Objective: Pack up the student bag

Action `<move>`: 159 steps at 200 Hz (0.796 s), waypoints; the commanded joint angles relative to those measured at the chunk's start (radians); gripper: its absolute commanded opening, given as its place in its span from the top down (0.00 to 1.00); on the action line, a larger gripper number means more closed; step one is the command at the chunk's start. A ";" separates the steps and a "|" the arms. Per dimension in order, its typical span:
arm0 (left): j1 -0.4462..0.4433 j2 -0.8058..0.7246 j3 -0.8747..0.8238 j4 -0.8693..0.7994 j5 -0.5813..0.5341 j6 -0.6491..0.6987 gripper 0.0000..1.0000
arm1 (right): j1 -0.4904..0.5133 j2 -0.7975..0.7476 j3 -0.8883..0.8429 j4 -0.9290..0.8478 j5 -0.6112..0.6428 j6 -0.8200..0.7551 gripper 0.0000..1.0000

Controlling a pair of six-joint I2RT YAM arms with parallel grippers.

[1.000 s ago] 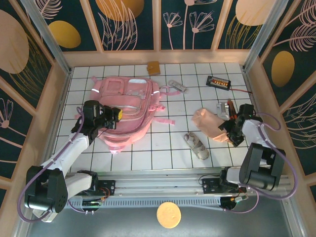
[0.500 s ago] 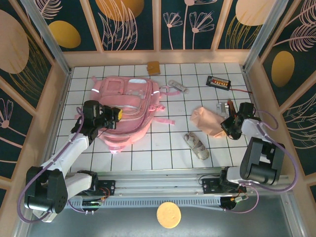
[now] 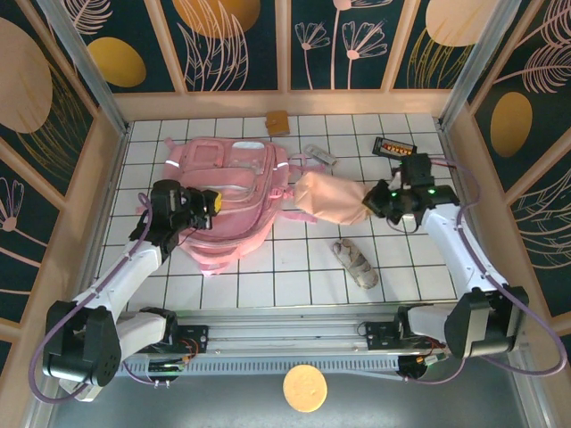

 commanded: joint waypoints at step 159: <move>-0.202 0.007 0.086 0.233 -0.151 -0.089 1.00 | 0.387 0.634 0.378 0.459 -0.190 0.464 1.00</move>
